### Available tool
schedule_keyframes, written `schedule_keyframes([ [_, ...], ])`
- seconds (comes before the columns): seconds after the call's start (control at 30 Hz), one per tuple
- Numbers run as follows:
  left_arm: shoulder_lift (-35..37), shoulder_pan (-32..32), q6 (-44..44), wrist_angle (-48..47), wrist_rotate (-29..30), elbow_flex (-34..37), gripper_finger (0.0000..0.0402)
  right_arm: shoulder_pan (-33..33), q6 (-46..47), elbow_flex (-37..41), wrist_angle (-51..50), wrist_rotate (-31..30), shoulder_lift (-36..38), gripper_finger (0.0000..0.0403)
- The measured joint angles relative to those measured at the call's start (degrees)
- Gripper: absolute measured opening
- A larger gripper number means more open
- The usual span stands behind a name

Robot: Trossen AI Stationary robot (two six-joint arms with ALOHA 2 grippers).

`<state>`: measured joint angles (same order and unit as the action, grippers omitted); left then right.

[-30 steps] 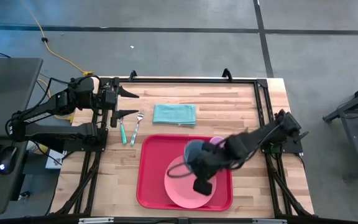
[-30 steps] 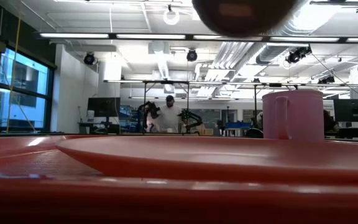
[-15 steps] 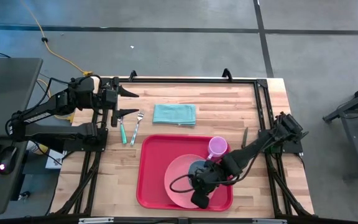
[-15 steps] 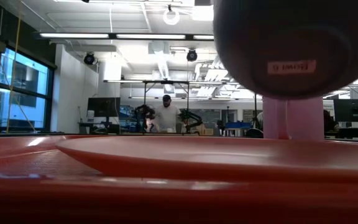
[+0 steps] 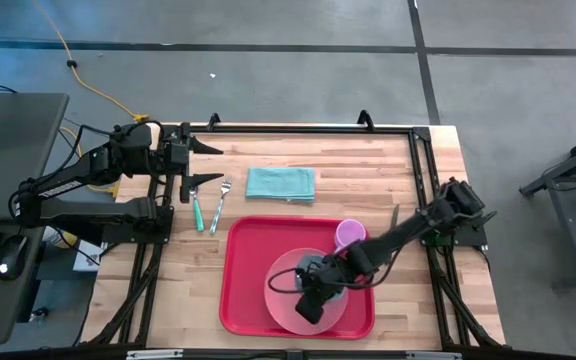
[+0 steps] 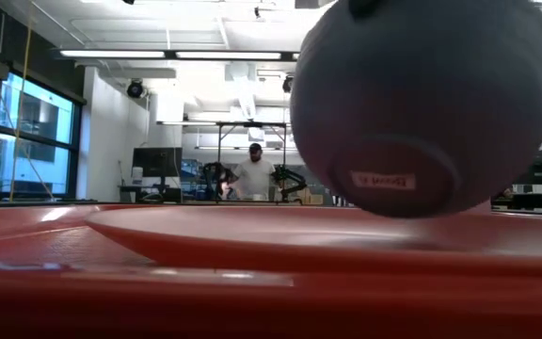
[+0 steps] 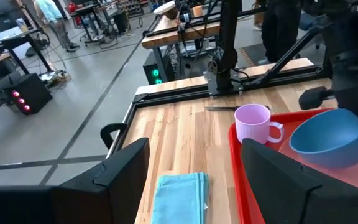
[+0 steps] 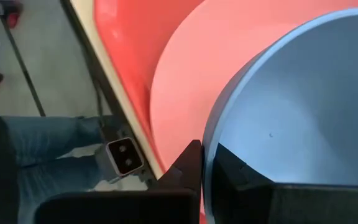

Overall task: Set up tray
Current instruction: Put the blue bowl on top of the pink plate

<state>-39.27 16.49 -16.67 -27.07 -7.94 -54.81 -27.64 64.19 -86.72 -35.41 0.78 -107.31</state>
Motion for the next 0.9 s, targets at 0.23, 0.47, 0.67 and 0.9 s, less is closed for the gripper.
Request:
schedule_keyframes([
  [0.23, 0.0, 0.0, 0.0, 0.0, 0.0, 0.0, 0.0287, 2.1, -2.5, 0.6, 3.2, 1.7, 0.0, 0.0],
  [0.47, 0.0, 0.0, 0.0, 0.0, 0.0, 0.0, 0.0287, 2.2, -3.2, 0.6, 2.6, 4.2, 0.0, 0.0],
  [0.67, 0.0, 0.0, 0.0, 0.0, 0.0, 0.0, 0.0287, 2.1, -3.8, 0.6, 1.8, 5.1, -1.1, 0.0],
  [0.9, 0.0, 0.0, 0.0, 0.0, 0.0, 0.0, 0.0287, 2.1, -4.4, 0.4, 5.9, 9.3, -5.5, 0.0001],
])
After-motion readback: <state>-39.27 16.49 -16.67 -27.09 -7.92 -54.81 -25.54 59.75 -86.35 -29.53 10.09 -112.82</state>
